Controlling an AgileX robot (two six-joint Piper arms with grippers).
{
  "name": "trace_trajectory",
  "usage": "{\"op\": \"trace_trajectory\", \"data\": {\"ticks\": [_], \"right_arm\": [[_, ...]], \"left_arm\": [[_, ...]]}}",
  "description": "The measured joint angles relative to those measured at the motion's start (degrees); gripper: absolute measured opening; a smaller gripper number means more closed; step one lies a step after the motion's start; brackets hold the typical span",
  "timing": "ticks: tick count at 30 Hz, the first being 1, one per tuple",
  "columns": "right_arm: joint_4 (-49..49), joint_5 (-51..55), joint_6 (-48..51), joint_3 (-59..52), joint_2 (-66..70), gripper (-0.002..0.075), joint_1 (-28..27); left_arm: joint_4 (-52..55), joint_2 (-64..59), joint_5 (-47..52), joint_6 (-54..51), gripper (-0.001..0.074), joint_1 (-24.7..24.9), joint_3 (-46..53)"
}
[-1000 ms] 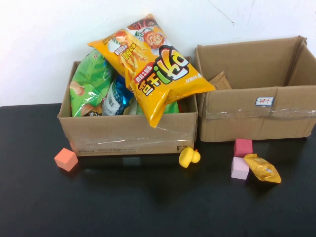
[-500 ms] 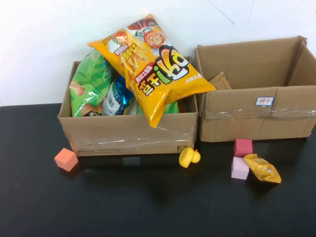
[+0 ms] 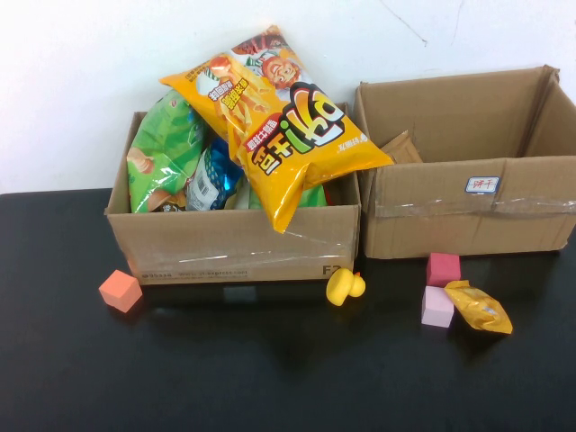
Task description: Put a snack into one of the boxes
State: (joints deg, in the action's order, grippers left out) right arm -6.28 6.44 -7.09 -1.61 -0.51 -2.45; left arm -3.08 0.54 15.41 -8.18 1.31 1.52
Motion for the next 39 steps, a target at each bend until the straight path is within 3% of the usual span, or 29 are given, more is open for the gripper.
{"op": "trace_trajectory", "data": {"ticks": [7, 15, 21, 24, 27, 32, 39], "right_arm": [[-0.25, -22.33, 0.00, 0.00, 0.00, -0.0001, 0.00], [-0.25, -40.47, -3.48, 0.00, 0.00, -0.0001, 0.00], [0.52, -44.50, -4.71, 0.00, 0.00, -0.0001, 0.00], [0.74, -39.04, -4.81, 2.85, 0.00, -0.0001, 0.00], [0.74, -30.33, -3.26, 8.93, 0.00, -0.0001, 0.00], [-1.49, -15.63, 1.20, 21.23, 2.58, -0.0001, 0.00], [-6.01, 8.06, 2.65, 33.11, 13.80, -0.0001, 0.00]], "left_arm": [[0.09, 0.00, -22.48, -0.39, -0.0002, 0.00, 0.00], [0.09, 0.00, -45.22, -0.39, -0.0002, 0.00, 0.00], [-2.88, 0.00, -50.19, -0.17, -0.0002, 0.00, 0.00], [-5.44, 0.00, -50.30, -0.06, -0.0002, 0.00, 0.00], [-5.72, 0.00, -42.66, -0.04, -0.0002, 0.00, -2.73], [-5.72, -1.82, -15.41, -0.39, -0.0002, 0.00, -15.82], [-7.94, -18.26, 6.59, -0.54, -0.0002, 0.00, -30.59]]}}
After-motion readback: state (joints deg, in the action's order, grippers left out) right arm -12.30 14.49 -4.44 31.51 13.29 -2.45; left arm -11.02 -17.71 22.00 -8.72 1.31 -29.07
